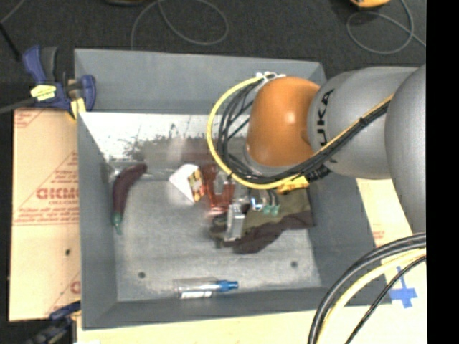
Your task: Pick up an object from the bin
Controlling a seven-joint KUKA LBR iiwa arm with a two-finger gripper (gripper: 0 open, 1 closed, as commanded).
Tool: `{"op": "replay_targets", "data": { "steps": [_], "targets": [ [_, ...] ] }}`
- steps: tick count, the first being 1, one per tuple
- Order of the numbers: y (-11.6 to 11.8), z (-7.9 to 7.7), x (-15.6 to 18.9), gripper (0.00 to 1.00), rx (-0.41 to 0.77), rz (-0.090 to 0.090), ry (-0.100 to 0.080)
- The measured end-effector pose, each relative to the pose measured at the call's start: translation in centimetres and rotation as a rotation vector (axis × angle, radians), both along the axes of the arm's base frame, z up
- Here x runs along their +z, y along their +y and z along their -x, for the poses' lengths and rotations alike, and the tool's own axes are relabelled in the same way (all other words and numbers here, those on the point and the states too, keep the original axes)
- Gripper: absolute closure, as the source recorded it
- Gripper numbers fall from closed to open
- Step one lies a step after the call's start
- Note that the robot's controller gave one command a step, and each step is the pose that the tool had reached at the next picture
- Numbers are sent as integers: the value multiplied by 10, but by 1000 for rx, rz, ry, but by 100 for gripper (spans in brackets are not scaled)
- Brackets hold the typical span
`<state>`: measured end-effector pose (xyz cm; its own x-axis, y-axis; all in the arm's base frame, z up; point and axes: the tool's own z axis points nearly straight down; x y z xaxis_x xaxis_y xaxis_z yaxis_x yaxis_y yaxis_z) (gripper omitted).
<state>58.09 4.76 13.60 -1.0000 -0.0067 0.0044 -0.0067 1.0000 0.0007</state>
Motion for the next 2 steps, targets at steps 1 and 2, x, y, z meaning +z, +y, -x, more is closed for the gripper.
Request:
{"op": "replay_targets", "data": {
  "steps": [1, 2],
  "targets": [
    [0, 0, 3, 0, 0, 0, -3],
    [-32, 6, -39, 100, 380, -2, -2]
  ]
}}
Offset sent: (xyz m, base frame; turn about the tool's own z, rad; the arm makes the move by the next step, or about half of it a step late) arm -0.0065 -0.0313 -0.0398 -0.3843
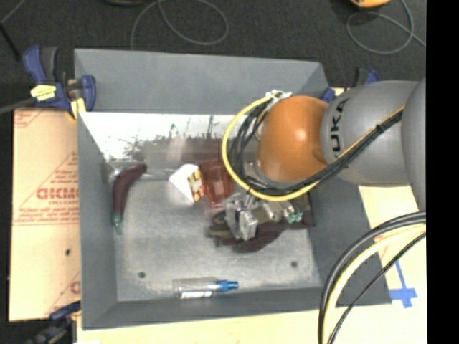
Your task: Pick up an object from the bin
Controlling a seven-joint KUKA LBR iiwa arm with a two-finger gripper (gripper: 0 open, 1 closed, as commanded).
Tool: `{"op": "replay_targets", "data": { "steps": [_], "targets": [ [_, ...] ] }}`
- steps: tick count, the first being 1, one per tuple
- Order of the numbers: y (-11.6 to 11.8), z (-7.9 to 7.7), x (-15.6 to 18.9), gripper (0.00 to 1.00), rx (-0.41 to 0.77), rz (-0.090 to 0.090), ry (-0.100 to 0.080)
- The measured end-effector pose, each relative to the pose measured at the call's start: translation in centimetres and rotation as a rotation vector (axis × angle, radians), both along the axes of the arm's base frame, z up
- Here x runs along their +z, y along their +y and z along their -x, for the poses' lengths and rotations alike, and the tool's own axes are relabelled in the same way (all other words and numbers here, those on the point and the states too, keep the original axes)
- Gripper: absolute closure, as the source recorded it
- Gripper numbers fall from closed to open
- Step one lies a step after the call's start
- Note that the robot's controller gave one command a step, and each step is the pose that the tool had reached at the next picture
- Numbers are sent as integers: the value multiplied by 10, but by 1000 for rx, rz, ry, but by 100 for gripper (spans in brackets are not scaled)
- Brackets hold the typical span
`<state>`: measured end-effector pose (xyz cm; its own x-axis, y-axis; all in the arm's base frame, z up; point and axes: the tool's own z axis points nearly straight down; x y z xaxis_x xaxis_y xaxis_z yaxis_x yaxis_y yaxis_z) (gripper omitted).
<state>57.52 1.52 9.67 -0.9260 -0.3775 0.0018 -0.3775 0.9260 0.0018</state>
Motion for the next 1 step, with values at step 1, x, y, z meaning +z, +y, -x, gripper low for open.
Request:
{"op": "replay_targets", "data": {
  "steps": [1],
  "targets": [
    [1, 2, -1, 0, 1, -1, 6]
  ]
}}
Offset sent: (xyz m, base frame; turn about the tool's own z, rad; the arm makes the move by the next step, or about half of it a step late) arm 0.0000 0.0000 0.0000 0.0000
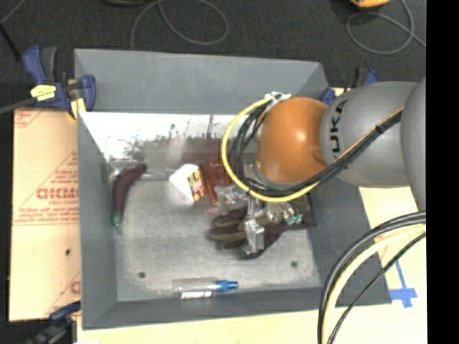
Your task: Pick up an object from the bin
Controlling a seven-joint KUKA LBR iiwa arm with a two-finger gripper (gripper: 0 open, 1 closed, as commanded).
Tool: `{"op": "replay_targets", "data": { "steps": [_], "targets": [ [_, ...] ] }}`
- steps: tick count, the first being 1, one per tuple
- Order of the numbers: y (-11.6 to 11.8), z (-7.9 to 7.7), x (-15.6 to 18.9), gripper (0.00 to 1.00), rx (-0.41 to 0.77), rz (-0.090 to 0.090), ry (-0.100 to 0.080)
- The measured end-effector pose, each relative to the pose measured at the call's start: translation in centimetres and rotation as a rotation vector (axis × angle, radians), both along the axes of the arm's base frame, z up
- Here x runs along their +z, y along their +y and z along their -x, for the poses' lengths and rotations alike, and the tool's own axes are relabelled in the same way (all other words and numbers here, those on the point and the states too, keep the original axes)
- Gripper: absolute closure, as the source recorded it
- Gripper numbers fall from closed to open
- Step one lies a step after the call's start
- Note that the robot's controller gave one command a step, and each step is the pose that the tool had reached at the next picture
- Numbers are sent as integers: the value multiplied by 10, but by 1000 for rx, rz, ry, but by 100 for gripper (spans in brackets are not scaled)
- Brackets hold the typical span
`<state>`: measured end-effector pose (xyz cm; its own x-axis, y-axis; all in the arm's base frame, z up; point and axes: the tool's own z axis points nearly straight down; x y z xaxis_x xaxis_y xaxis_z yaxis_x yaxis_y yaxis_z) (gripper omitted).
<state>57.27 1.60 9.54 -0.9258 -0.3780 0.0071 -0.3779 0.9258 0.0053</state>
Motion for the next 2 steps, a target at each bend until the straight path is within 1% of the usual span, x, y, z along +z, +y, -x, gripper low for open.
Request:
{"op": "replay_targets", "data": {
  "steps": [1, 2],
  "targets": [
    [-1, -2, 1, 100, -4, 0, -5],
    [0, 0, 0, 0, -2, 0, 4]
  ]
}}
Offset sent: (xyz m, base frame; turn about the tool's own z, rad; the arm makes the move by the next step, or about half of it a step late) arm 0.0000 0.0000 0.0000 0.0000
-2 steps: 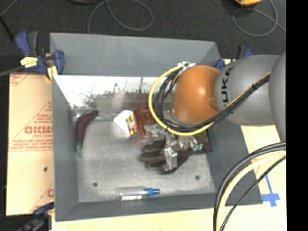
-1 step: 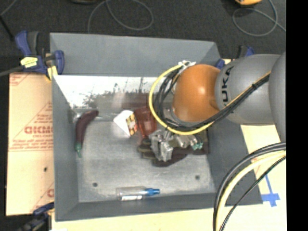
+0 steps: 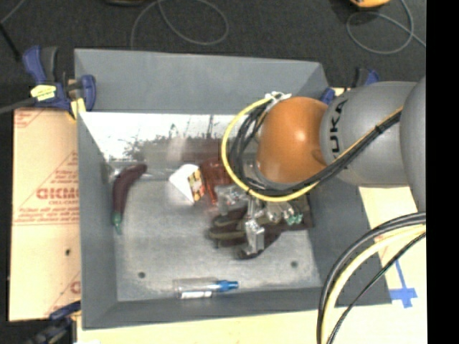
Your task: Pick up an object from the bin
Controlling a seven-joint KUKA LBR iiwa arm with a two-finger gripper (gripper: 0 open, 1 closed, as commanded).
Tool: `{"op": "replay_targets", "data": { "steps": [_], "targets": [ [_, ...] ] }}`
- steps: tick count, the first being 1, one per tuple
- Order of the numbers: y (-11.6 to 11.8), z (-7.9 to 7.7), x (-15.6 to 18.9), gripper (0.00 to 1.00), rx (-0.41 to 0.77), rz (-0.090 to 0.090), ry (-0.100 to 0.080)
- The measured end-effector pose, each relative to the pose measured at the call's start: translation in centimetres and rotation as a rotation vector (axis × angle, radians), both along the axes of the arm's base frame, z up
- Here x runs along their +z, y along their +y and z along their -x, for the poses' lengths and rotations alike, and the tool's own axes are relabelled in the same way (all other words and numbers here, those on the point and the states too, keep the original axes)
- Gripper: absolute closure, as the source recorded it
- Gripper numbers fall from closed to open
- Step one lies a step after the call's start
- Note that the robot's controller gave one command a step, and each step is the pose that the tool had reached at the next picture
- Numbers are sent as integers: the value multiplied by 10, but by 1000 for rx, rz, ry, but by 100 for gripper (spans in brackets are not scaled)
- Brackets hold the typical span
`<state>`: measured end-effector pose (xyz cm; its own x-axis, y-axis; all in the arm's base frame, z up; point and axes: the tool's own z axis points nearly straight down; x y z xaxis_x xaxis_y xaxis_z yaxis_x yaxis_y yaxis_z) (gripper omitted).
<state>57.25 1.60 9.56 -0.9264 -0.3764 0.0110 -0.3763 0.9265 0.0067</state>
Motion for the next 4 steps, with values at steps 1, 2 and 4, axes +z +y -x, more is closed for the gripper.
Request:
{"op": "replay_targets", "data": {
  "steps": [1, 2, 4],
  "targets": [
    [-1, -2, 1, 100, -4, 0, -9],
    [0, 0, 0, 0, -2, 0, 1],
    [0, 0, 0, 0, -2, 0, 1]
  ]
}}
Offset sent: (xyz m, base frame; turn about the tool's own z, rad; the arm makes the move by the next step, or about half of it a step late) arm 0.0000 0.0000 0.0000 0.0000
